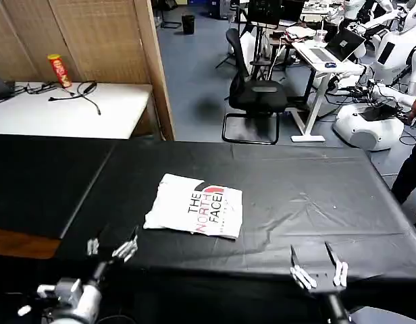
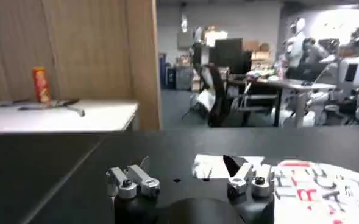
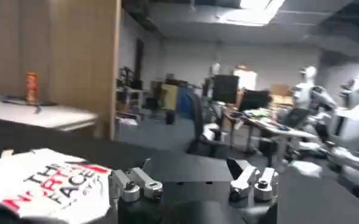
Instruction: Fold and organize the clothes.
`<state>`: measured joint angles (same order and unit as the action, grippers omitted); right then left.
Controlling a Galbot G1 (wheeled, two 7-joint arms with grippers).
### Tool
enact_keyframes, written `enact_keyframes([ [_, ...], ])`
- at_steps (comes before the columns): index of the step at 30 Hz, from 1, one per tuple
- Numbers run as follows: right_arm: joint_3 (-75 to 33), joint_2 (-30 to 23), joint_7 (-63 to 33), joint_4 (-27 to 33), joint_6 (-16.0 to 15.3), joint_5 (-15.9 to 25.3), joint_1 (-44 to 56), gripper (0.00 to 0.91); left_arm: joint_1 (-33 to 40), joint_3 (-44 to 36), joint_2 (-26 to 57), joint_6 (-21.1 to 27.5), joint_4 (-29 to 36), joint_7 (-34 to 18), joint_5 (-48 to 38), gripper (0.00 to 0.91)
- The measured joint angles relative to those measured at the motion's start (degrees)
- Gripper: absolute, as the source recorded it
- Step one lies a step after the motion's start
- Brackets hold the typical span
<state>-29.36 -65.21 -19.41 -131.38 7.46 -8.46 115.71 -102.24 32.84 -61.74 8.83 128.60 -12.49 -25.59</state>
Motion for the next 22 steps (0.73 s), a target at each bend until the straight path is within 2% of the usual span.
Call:
enact_keyframes([
  [4,1.1,-1.0,-2.6,-0.5,-1.1,-0.2,4.6,0.878,-5.6,1.2,-0.3,1.8,2.2,-1.5,-0.9,0.878],
  [8,2.5,-1.4,-4.2,-0.9,-4.2,-2.1,7.8,0.878,-8.4,1.4,-0.6,3.7,3.3,-2.4,-0.9,0.878],
  [22,3.2,-1.6,-4.2,-1.1,-4.2,-2.0,9.7,0.878,-10.1,1.7,-0.7,4.7,3.9,-2.0,-0.6,0.878],
])
